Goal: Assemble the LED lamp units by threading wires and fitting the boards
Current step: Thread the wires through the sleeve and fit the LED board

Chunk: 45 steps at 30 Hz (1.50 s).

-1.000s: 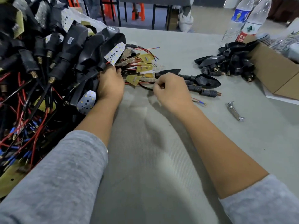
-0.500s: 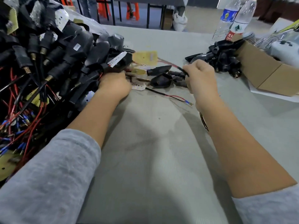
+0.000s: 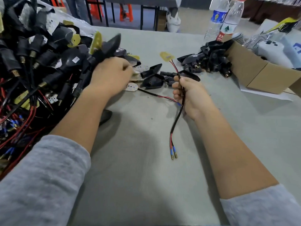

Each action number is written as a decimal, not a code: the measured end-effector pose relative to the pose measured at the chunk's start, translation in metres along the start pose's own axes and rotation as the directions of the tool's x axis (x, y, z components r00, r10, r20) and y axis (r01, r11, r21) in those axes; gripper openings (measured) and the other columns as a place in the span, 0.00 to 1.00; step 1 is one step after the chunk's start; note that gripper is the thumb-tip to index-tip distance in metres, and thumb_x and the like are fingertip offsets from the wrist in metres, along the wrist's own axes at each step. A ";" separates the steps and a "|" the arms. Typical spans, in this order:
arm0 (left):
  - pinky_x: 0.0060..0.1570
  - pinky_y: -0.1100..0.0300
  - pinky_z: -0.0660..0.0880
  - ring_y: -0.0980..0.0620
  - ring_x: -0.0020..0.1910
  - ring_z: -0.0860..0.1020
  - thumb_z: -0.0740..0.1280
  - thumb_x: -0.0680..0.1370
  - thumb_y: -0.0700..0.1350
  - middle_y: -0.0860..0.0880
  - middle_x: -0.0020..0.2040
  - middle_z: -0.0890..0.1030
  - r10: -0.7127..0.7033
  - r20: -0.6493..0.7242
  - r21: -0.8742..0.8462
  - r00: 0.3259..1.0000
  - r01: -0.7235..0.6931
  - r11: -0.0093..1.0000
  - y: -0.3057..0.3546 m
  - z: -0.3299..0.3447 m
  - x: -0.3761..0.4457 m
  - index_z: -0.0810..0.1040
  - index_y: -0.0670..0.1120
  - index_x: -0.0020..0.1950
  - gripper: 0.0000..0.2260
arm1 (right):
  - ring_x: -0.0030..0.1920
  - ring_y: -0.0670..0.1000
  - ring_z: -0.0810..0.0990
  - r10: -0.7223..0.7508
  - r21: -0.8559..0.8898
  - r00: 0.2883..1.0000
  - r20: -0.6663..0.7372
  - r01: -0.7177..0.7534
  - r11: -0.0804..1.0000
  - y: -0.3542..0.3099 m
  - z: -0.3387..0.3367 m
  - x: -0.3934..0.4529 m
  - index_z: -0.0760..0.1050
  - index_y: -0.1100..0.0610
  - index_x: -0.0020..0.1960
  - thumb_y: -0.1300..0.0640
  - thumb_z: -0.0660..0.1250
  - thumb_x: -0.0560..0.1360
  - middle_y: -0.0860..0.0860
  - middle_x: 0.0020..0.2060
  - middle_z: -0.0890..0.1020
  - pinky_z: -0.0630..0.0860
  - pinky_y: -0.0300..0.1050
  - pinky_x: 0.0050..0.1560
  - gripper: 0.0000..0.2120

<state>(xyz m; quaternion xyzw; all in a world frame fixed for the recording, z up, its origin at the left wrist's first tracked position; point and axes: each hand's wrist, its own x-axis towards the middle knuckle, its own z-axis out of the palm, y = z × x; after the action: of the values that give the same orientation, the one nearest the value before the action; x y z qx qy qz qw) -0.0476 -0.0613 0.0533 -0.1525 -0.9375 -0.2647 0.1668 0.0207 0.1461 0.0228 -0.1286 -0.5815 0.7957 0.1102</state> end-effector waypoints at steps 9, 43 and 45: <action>0.43 0.55 0.73 0.41 0.47 0.77 0.60 0.78 0.47 0.45 0.45 0.82 0.035 0.170 0.198 0.985 -0.069 0.978 -0.001 -0.005 0.002 0.82 0.46 0.48 0.12 | 0.28 0.47 0.78 -0.061 0.108 0.997 0.055 0.055 0.993 0.001 0.004 -0.003 0.74 0.59 0.48 0.61 0.56 0.82 0.53 0.32 0.83 0.74 0.38 0.31 0.09; 0.42 0.48 0.71 0.44 0.40 0.74 0.55 0.81 0.56 0.43 0.37 0.76 0.028 0.122 -0.438 0.992 0.028 0.898 0.062 0.064 -0.047 0.72 0.40 0.39 0.21 | 0.26 0.45 0.68 -0.195 0.189 0.925 -0.326 0.266 0.945 -0.022 -0.046 0.007 0.74 0.58 0.43 0.59 0.57 0.83 0.52 0.32 0.78 0.64 0.35 0.26 0.12; 0.40 0.49 0.71 0.44 0.38 0.73 0.56 0.80 0.54 0.43 0.35 0.75 0.046 0.137 -0.398 0.989 0.013 0.917 0.063 0.065 -0.049 0.72 0.41 0.38 0.19 | 0.26 0.45 0.69 -0.207 0.220 0.913 -0.351 0.295 0.930 -0.022 -0.046 0.006 0.74 0.59 0.43 0.59 0.58 0.83 0.52 0.31 0.79 0.64 0.35 0.27 0.12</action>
<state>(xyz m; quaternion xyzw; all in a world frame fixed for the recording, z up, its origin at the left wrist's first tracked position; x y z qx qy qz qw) 0.0046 0.0160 0.0103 -0.2097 -0.8723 -0.4367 0.0665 0.0310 0.1962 0.0301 -0.1641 -0.4542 0.8143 0.3220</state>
